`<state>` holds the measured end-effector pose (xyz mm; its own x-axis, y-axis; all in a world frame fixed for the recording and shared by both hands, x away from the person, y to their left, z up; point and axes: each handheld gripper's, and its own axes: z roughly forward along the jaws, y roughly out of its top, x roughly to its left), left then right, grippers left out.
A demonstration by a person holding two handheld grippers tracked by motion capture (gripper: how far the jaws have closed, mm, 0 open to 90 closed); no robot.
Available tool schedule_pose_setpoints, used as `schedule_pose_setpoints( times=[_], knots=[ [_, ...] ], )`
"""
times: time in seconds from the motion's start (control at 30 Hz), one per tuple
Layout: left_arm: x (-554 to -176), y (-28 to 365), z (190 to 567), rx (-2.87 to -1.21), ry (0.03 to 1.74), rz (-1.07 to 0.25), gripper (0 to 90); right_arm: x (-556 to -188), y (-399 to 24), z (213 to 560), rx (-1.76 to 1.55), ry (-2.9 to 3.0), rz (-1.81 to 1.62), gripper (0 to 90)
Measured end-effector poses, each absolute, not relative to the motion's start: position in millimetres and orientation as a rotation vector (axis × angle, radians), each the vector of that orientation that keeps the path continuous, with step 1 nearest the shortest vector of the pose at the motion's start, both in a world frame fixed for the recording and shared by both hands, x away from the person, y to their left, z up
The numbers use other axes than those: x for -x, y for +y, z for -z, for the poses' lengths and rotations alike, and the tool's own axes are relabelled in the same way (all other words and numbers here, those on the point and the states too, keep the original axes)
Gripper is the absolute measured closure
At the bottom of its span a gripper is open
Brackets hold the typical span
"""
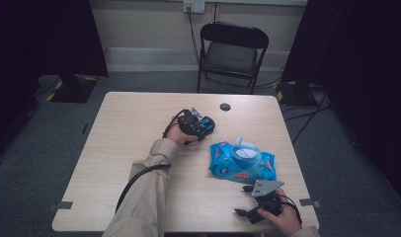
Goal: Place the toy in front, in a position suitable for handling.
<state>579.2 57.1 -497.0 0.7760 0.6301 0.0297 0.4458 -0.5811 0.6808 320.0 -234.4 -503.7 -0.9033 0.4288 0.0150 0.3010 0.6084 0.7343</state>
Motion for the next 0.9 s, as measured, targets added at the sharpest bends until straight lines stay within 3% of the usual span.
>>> schedule_pose_setpoints(
  times=[0.6, 0.9],
  knots=[
    [-575, 54, 488, -2.305, 0.851, -0.322, 27.4, -321, -234, 504, -0.619, 2.666, -1.173, 14.2],
    [-571, 56, 482, -2.365, 0.851, -0.335, 27.5, -321, -234, 504, -0.619, 2.665, -1.173, 14.2]
  ],
)
